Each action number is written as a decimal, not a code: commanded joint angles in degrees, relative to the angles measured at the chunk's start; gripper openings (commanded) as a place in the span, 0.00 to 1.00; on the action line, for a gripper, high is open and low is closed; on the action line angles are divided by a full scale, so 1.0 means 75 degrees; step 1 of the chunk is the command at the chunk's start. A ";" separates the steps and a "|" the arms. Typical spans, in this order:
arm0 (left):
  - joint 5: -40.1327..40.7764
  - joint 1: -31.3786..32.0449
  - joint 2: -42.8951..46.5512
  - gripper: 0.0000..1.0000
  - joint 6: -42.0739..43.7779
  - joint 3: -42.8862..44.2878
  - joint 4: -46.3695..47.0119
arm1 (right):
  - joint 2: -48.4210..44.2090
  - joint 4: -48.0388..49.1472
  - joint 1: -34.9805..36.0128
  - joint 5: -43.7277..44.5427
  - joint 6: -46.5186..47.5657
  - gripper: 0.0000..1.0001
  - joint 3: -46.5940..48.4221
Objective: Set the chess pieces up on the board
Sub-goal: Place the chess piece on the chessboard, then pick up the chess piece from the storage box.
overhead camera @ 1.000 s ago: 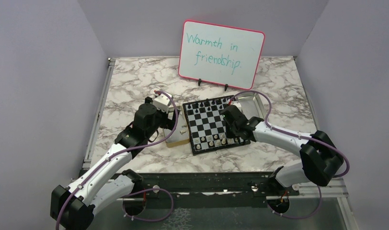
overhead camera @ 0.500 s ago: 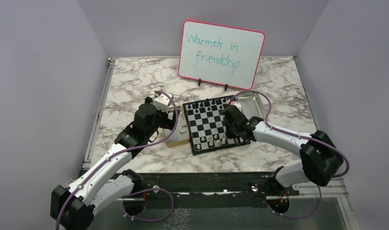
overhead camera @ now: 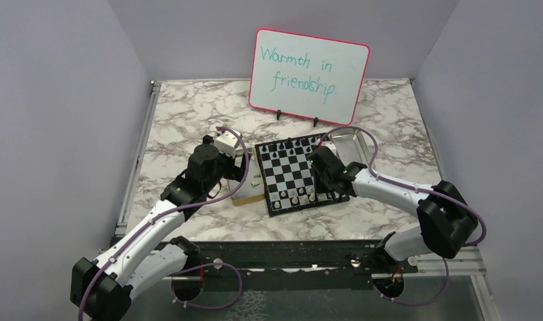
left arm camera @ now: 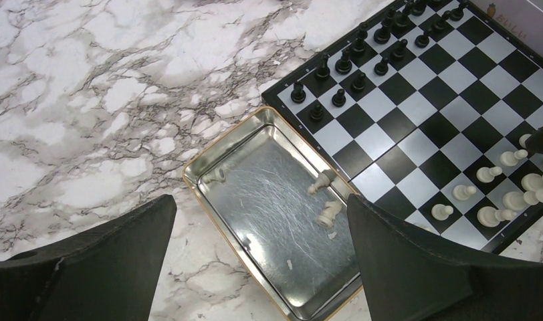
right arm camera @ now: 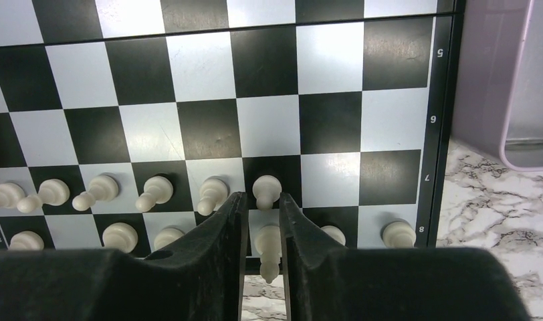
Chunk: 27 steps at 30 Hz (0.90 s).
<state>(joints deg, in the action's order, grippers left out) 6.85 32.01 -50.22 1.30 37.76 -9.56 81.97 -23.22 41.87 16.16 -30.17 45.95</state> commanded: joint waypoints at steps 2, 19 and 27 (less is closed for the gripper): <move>-0.0045 -0.0002 -0.0109 0.99 -0.0026 0.0043 -0.0059 | -0.0062 -0.0130 -0.0062 0.0003 -0.0003 0.30 0.0428; 0.0418 -0.0584 -0.2052 0.68 -0.0955 0.1216 -0.1384 | -0.2467 -0.0613 -0.0063 0.0183 0.0202 0.41 0.0668; -0.0804 -0.0773 -0.3120 0.55 -0.0688 0.1759 -0.1211 | -0.3867 -0.0569 -0.0061 0.0453 0.0490 0.42 0.0334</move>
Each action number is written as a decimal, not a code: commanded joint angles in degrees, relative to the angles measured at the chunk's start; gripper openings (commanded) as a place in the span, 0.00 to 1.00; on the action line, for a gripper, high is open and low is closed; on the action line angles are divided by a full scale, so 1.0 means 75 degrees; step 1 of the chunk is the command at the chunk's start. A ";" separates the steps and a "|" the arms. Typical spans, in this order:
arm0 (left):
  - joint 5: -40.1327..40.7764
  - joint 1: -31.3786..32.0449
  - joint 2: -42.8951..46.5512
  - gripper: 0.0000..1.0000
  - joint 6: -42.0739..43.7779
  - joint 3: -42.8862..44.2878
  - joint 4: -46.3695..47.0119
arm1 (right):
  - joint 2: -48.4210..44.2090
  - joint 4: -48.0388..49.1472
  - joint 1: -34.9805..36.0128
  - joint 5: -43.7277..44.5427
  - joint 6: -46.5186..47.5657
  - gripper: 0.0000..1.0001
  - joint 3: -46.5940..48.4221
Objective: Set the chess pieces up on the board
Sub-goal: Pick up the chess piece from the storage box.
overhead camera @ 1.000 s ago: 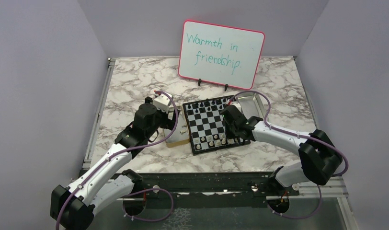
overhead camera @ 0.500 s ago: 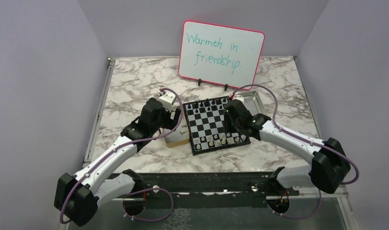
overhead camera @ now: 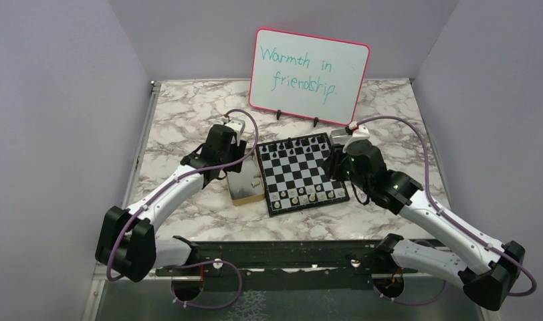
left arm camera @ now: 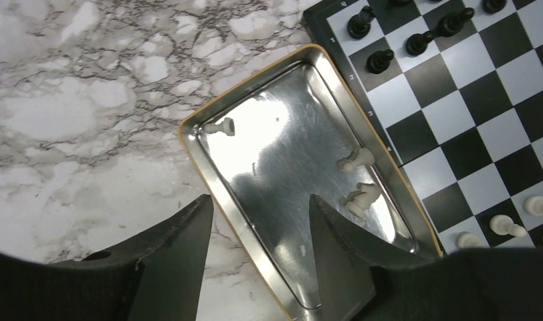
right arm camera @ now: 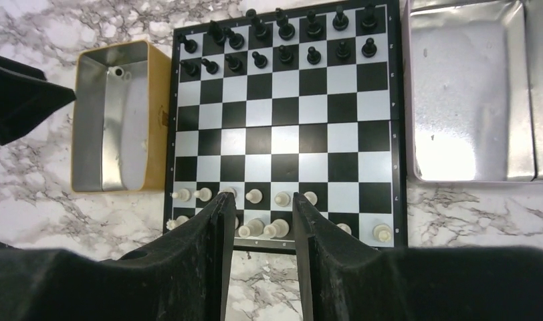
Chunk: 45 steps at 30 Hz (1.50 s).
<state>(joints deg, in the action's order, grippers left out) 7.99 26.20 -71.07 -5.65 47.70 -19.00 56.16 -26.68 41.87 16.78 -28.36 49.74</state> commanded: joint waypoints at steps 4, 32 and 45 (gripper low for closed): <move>-0.2220 0.0002 -0.0681 0.54 0.1087 0.0441 0.0292 | -0.0760 -0.0244 -0.0068 0.0525 0.0481 0.42 -0.0165; -0.5632 -0.0286 -0.0573 0.40 0.7302 -0.1134 0.2024 | -0.1875 -0.0445 -0.0061 0.0470 0.1092 0.44 -0.0047; -0.5633 -0.0317 -0.1454 0.32 0.7473 -0.1352 0.2944 | -0.2065 -0.0307 -0.0064 0.0459 0.1040 0.44 -0.0223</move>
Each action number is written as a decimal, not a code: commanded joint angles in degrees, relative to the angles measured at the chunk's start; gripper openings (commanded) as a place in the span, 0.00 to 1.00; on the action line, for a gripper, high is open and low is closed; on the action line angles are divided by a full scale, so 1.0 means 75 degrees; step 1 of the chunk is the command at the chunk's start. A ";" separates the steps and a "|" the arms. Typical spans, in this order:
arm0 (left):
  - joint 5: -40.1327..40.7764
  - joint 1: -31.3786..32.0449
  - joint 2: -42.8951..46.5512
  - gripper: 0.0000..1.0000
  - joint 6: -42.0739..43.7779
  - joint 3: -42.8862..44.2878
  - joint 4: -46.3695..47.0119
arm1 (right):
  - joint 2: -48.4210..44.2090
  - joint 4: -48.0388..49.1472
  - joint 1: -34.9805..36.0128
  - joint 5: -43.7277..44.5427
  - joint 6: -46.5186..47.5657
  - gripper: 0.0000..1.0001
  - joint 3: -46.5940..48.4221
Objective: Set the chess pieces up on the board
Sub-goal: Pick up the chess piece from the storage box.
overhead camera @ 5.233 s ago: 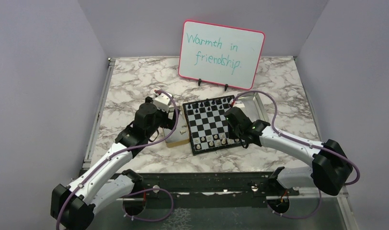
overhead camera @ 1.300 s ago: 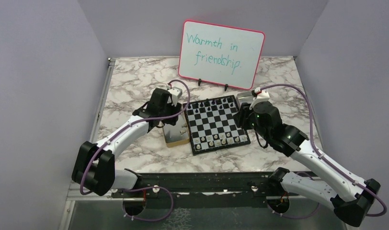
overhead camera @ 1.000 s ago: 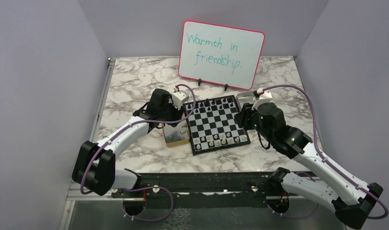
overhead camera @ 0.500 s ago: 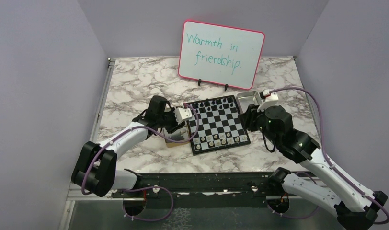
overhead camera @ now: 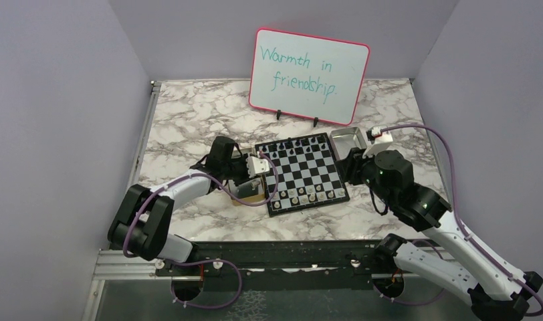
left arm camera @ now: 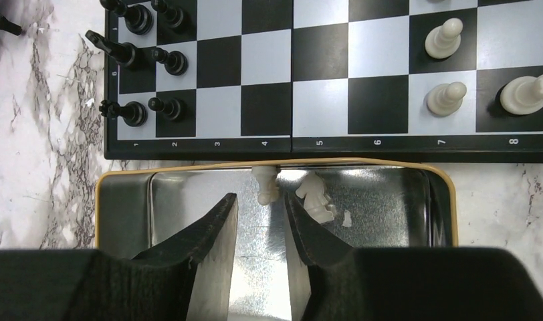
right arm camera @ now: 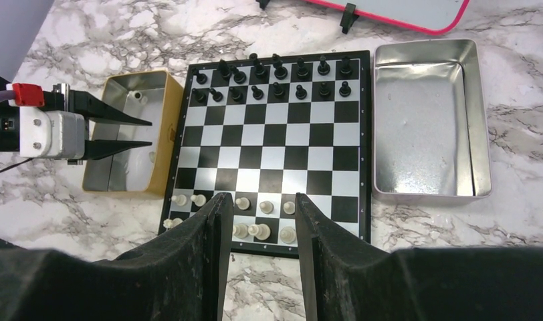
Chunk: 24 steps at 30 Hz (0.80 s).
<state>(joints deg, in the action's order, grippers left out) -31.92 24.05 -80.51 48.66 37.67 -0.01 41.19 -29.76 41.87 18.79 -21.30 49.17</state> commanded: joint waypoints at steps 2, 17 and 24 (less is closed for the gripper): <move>-0.0238 -0.0031 -0.0311 0.30 0.0310 0.0005 0.0465 | -0.0047 0.0245 -0.0063 0.0193 0.0158 0.44 -0.0193; 0.0188 -0.0043 -0.1300 0.28 0.0715 0.0532 0.0013 | 0.0263 0.0444 -0.0063 -0.0108 0.0210 0.44 -0.0148; 0.0151 -0.0043 -0.1581 0.23 0.0928 0.0660 -0.0310 | 0.0130 0.0362 -0.0063 -0.0179 0.0152 0.44 -0.0205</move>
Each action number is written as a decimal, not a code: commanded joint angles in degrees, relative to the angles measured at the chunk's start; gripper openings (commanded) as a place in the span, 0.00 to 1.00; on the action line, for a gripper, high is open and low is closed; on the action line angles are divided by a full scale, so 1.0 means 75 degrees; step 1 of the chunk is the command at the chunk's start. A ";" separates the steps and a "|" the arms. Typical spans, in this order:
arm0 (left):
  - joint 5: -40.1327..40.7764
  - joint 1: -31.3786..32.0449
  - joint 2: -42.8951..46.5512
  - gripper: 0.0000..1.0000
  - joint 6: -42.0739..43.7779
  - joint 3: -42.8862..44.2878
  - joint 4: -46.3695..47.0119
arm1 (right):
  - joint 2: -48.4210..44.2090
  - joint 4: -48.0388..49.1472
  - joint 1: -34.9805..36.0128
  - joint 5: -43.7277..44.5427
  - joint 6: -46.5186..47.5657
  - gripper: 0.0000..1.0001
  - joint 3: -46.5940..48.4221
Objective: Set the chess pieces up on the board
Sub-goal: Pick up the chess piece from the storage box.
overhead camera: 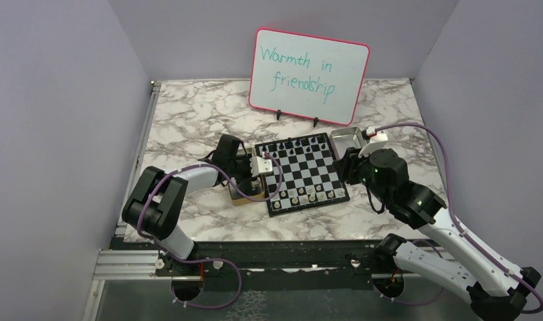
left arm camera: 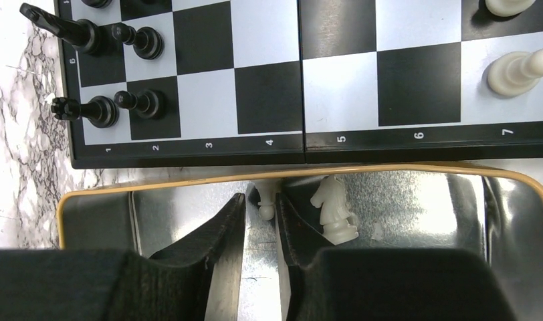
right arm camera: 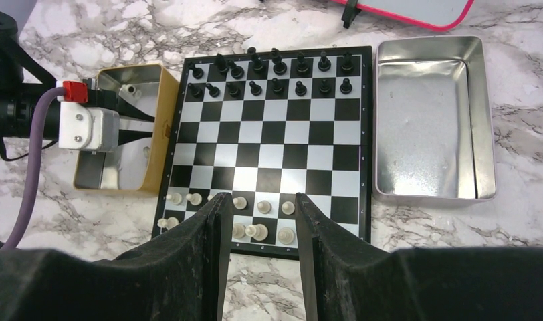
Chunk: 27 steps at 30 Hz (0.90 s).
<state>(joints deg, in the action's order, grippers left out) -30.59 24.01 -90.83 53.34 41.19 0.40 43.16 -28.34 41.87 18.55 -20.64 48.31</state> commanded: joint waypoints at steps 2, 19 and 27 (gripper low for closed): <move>-0.0023 -0.0037 -0.0195 0.20 0.0323 0.0211 -0.0439 | -0.0175 0.0132 -0.0063 -0.0152 0.0020 0.44 -0.0116; 0.0010 -0.0026 0.1214 0.00 -0.0406 0.0499 -0.1564 | -0.0249 0.0509 -0.0063 -0.0788 -0.0260 0.44 -0.0636; -0.0431 -0.0026 0.2773 0.00 -0.1313 0.0159 -0.1413 | -0.0242 0.2002 -0.0063 -0.2536 0.0106 0.44 -0.1057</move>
<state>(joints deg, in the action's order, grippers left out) -30.35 24.01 -74.56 48.38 43.24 -9.98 41.36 -22.79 41.87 9.41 -23.03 42.26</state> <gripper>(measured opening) 0.019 0.442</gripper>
